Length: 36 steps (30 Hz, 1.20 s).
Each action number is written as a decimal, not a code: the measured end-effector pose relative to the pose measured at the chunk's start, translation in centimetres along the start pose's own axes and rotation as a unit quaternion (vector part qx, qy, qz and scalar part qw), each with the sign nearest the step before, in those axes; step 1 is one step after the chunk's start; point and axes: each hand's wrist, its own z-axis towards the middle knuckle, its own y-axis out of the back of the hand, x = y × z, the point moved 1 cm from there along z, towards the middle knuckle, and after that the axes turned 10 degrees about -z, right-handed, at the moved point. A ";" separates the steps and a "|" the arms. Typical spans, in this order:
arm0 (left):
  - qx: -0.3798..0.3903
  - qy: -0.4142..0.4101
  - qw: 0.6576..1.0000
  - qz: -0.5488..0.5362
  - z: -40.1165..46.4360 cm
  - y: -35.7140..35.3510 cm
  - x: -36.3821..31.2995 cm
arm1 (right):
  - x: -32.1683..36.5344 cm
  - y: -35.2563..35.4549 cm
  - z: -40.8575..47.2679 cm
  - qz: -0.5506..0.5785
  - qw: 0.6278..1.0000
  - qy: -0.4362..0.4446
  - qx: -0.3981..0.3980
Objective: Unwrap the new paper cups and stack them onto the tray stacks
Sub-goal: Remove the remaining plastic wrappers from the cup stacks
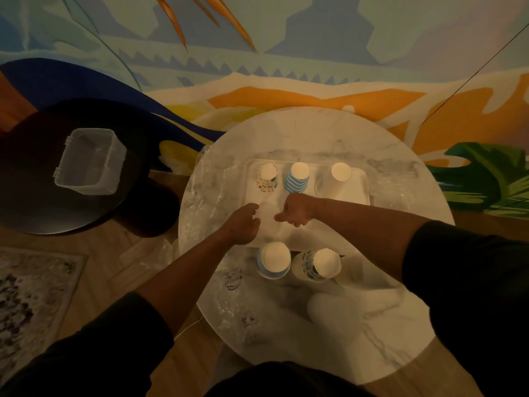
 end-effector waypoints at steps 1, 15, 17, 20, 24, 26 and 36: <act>0.003 -0.002 1.000 0.004 0.0 0.1 0.2 | 0.2 -0.2 0.1 -0.001 1.000 0.001 0.002; -0.016 -0.017 1.000 0.020 -0.6 -0.3 0.7 | 0.8 -0.8 0.3 0.037 0.999 0.010 0.020; -0.018 -0.016 0.999 0.024 -0.5 -0.4 0.5 | 0.9 -1.1 0.4 0.047 0.999 0.015 0.019; -0.020 -0.010 0.999 0.028 -0.5 -0.3 0.2 | 0.9 -1.2 0.7 0.049 0.999 0.011 0.005; -0.022 -0.007 0.999 0.028 -0.5 -0.1 0.2 | 0.9 -1.5 0.9 0.052 0.999 0.007 -0.013; -0.020 -0.010 0.999 0.027 -0.6 -0.1 0.2 | 0.9 -1.8 1.0 0.050 0.999 0.006 -0.019; -0.027 0.009 0.999 0.023 -0.6 0.2 -0.2 | 1.4 -1.7 0.7 0.021 0.999 -0.005 -0.024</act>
